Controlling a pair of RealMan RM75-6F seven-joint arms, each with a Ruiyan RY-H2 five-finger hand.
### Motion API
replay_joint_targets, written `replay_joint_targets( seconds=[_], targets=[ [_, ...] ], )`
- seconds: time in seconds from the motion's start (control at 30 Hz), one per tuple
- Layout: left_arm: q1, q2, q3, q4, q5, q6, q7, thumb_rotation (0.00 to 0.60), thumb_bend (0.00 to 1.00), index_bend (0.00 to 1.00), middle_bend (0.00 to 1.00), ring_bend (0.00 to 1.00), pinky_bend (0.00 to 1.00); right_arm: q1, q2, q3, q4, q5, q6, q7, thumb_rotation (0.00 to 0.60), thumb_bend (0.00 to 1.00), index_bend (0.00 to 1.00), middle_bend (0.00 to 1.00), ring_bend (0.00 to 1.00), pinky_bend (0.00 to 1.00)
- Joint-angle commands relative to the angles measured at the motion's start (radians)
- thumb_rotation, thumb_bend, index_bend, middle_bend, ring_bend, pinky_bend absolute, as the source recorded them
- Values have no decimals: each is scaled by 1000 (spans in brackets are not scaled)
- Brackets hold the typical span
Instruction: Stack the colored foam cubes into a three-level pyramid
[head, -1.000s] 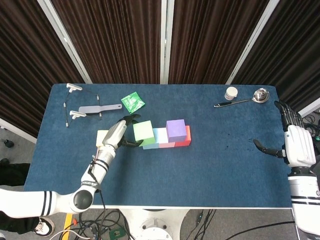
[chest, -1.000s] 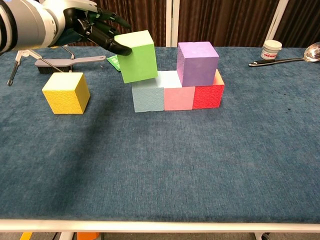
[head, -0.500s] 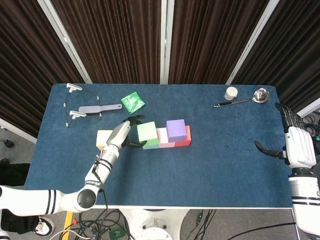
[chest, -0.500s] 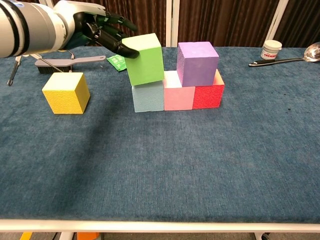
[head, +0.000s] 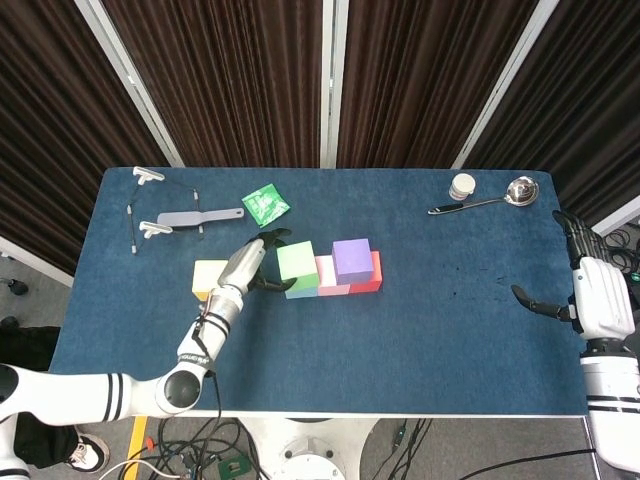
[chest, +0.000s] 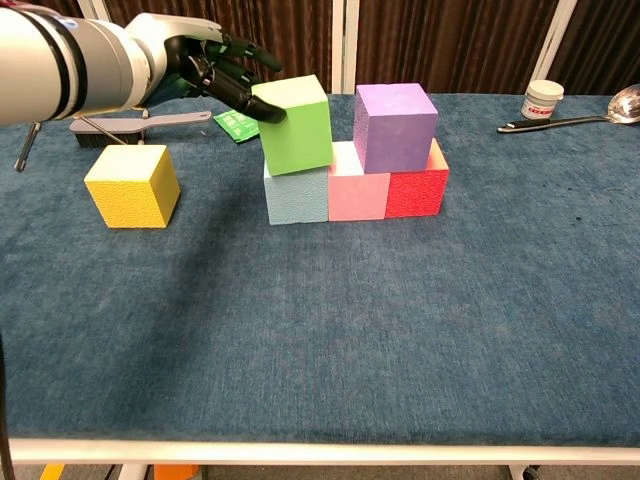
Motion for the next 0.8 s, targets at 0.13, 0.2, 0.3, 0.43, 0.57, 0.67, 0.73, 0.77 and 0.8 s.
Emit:
replay_joint_targets(
  seconds=[0.13, 0.2, 0.3, 0.43, 0.57, 0.67, 0.73, 0.77, 0.8],
  targets=[
    [-6, -12, 7, 42, 5, -32, -8, 600, 314, 156, 340, 33, 0, -3, 2, -3, 9, 0, -8, 10, 600, 101, 0, 16, 0, 0],
    [-6, -12, 10, 50, 9, -47, -13, 600, 314, 156, 335, 33, 0, -4, 3, -3, 11, 0, -10, 14, 600, 101, 0, 16, 0, 0],
    [-4, -8, 15, 52, 17, -66, -20, 600, 315, 150, 314, 33, 0, -5, 3, -3, 14, 1, -12, 18, 600, 101, 0, 16, 0, 0],
    [1, -2, 19, 47, 36, -75, -30, 600, 314, 140, 253, 32, 0, -4, 2, -3, 16, 2, -17, 19, 600, 101, 0, 16, 0, 0],
    [8, 4, 19, 40, 54, -76, -44, 600, 312, 132, 179, 21, 0, -3, 1, -4, 14, 1, -18, 18, 600, 101, 0, 16, 0, 0],
    [12, 11, 17, 35, 61, -72, -52, 600, 312, 126, 159, 19, 0, -1, 1, -3, 13, 2, -20, 16, 600, 101, 0, 15, 0, 0],
    [14, 15, 16, 31, 63, -69, -55, 600, 312, 123, 153, 17, 0, 2, 1, -3, 12, 4, -24, 12, 600, 101, 0, 15, 0, 0],
    [16, 18, 16, 27, 64, -67, -57, 600, 312, 122, 150, 16, 0, 5, 1, -3, 11, 6, -28, 7, 600, 101, 0, 15, 0, 0],
    [20, 23, 15, 20, 69, -64, -61, 600, 312, 120, 144, 15, 0, 10, 1, -1, 9, 10, -33, 1, 600, 101, 0, 15, 0, 0]
  ],
)
